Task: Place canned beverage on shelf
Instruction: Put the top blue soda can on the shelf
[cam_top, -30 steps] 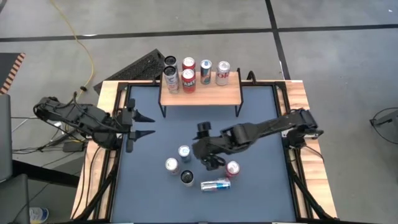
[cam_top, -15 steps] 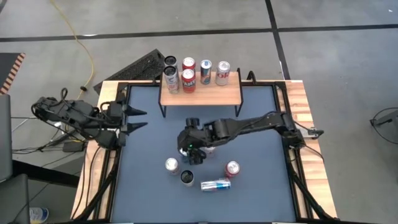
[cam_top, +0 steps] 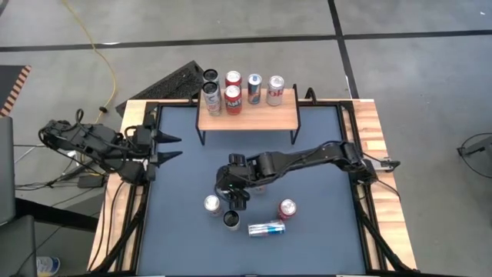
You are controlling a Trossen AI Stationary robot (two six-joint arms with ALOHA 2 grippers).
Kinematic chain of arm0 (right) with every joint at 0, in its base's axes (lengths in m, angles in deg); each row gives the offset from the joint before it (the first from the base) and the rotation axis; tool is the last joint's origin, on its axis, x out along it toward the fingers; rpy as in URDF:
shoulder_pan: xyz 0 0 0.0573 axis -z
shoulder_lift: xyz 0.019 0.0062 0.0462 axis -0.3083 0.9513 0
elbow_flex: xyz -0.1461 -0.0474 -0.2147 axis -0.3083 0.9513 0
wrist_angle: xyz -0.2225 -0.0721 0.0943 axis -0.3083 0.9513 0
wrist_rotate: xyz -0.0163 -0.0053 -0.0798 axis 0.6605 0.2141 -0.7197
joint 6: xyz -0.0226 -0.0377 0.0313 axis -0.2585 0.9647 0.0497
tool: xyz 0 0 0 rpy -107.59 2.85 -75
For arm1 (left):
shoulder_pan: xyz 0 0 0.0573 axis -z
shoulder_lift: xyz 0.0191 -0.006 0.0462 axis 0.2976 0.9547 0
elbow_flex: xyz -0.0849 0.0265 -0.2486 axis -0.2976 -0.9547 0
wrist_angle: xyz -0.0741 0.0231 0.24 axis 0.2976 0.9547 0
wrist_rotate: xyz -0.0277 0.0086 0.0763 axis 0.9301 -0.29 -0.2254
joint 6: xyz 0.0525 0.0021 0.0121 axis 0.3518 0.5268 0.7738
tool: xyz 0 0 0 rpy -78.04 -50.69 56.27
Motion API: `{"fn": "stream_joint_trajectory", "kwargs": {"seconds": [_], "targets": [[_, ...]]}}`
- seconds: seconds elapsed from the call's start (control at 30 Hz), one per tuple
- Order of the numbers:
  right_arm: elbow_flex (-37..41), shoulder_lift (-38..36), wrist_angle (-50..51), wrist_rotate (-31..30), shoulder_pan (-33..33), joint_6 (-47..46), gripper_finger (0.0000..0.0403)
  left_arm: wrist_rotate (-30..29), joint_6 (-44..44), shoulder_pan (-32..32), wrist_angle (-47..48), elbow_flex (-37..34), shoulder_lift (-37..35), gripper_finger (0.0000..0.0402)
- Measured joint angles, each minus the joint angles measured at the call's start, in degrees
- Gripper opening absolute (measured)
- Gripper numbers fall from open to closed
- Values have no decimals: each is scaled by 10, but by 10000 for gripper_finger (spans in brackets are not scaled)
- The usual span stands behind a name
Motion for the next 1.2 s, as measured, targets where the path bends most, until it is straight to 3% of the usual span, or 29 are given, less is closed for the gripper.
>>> {"fn": "stream_joint_trajectory", "kwargs": {"seconds": [0.3, 0.6, 1.2], "targets": [[0, 32, -2, 6, 3, 27, 278, 0, -3, 0, 0, 0, 0, 174], [0, 33, 2, 8, 13, 26, 310, -1, 3, 0, 1, 0, 0, 174], [1, 39, 3, 23, 21, -21, 312, -1, 16, 0, 1, 0, 0, 174]]}}
